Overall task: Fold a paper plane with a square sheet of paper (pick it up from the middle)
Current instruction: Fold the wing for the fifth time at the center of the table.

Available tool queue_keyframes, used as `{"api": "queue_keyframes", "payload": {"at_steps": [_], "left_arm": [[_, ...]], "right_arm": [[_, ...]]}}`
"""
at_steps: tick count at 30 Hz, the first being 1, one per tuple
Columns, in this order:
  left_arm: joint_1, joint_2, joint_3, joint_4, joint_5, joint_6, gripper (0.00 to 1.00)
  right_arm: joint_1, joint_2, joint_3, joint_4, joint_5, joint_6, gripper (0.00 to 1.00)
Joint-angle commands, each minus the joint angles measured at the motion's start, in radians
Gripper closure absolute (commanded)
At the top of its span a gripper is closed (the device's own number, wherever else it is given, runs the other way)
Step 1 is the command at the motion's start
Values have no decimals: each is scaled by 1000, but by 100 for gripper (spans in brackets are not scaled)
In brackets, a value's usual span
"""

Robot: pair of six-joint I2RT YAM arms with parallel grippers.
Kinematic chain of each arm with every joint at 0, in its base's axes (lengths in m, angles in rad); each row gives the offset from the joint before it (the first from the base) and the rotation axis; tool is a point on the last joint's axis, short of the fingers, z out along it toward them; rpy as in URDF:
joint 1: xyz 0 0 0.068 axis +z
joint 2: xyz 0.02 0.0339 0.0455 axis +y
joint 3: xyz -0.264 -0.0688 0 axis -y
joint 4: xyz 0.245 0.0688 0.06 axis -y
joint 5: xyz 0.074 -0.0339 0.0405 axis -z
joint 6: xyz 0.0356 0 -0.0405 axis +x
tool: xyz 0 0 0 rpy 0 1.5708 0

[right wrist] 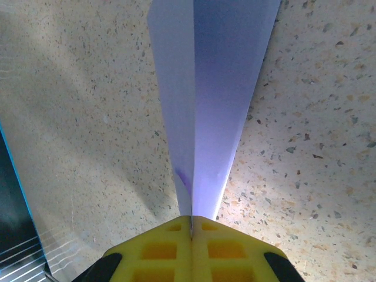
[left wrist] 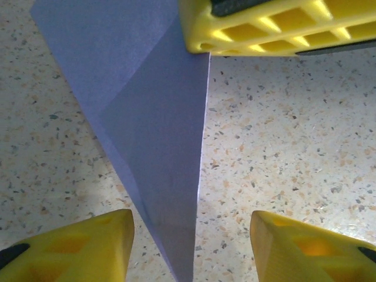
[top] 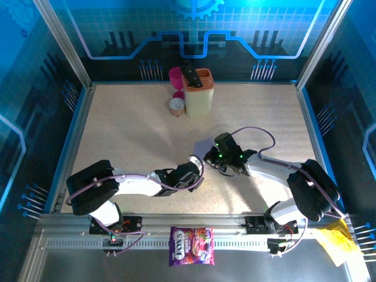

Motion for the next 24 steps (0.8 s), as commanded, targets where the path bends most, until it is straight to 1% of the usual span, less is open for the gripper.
{"api": "queue_keyframes", "payload": {"at_steps": [1, 2, 6, 9, 16, 21, 24], "left_arm": [[30, -42, 68, 170, -96, 14, 42], [32, -48, 56, 183, -102, 16, 43], [32, -66, 28, 201, -116, 8, 55], [32, -89, -17, 250, -134, -24, 63], [31, -121, -60, 291, -106, -48, 60], [31, -138, -82, 291, -86, -31, 56], [29, -175, -113, 283, -68, -26, 57]], "right_arm": [[45, 22, -19, -85, -73, -43, 100], [45, 22, -20, -83, -72, -42, 100], [45, 22, -19, -80, -72, -36, 100], [45, 19, -21, -79, -69, -29, 100], [42, 30, -37, -44, -84, 3, 100], [42, 30, -29, -47, -82, 1, 100], [38, 19, -19, -61, -79, -4, 100]]}}
